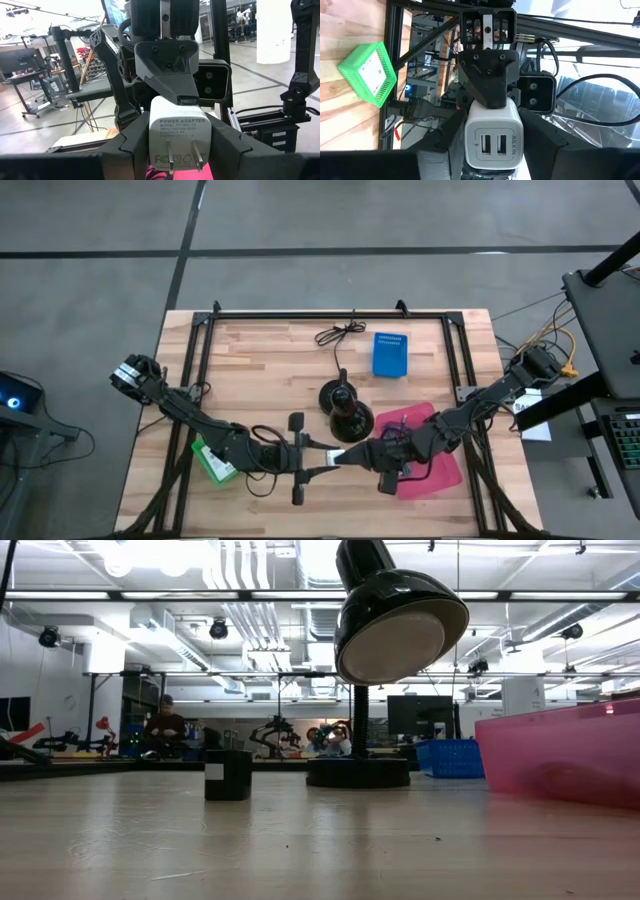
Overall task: Pick and place items into bin
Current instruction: Put the white charger adapter into the blue bin, then put the black charger adapter into the blue bin
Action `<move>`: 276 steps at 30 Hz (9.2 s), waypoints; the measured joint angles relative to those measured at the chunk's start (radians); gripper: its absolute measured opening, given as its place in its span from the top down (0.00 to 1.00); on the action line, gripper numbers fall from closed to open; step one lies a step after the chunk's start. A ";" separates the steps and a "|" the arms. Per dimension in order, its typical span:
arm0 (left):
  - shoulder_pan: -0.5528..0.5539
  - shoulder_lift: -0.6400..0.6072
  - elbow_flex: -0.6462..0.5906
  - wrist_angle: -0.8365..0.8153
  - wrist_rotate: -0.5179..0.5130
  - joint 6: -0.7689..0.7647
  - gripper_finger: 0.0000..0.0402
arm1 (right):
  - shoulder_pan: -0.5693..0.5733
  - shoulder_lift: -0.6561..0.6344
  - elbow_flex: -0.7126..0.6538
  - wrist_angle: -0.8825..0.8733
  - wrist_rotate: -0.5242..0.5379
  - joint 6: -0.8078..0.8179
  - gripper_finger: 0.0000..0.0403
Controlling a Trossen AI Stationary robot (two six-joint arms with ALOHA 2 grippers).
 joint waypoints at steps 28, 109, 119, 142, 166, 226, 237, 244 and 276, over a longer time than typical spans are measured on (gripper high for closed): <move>-0.033 -0.120 0.000 -0.166 -0.112 0.006 0.28 | 0.029 -0.010 0.000 0.013 0.362 0.016 0.65; -0.172 -0.140 -0.066 -0.288 -0.581 -0.022 0.28 | -1.312 -0.194 -0.281 -0.754 -0.505 1.254 0.65; -0.172 -0.140 -0.066 -0.288 -0.581 -0.023 0.28 | -1.312 -0.082 -0.281 -0.771 -0.505 1.256 0.65; -0.172 -0.140 -0.066 -0.289 -0.579 -0.022 0.28 | -1.312 -0.023 -0.281 -0.755 -0.505 1.251 0.54; -0.172 -0.139 -0.090 -0.290 -0.580 -0.069 0.28 | -1.312 -0.300 -0.292 -0.675 -0.761 1.282 0.62; 0.104 -0.113 -0.274 -0.690 0.059 -0.444 0.28 | -1.038 -0.704 -1.046 0.680 -1.115 1.649 0.62; 0.144 -0.113 -0.331 -0.604 0.102 -0.438 0.28 | -1.038 -0.704 -1.046 0.670 -1.115 1.643 0.62; 0.148 -0.113 -0.439 -0.407 0.131 -0.412 0.28 | -1.038 -0.704 -1.046 0.670 -1.115 1.643 0.62; 0.178 0.008 -0.579 -0.186 0.245 -0.417 0.28 | -1.038 -0.702 -1.046 0.659 -1.116 1.623 0.62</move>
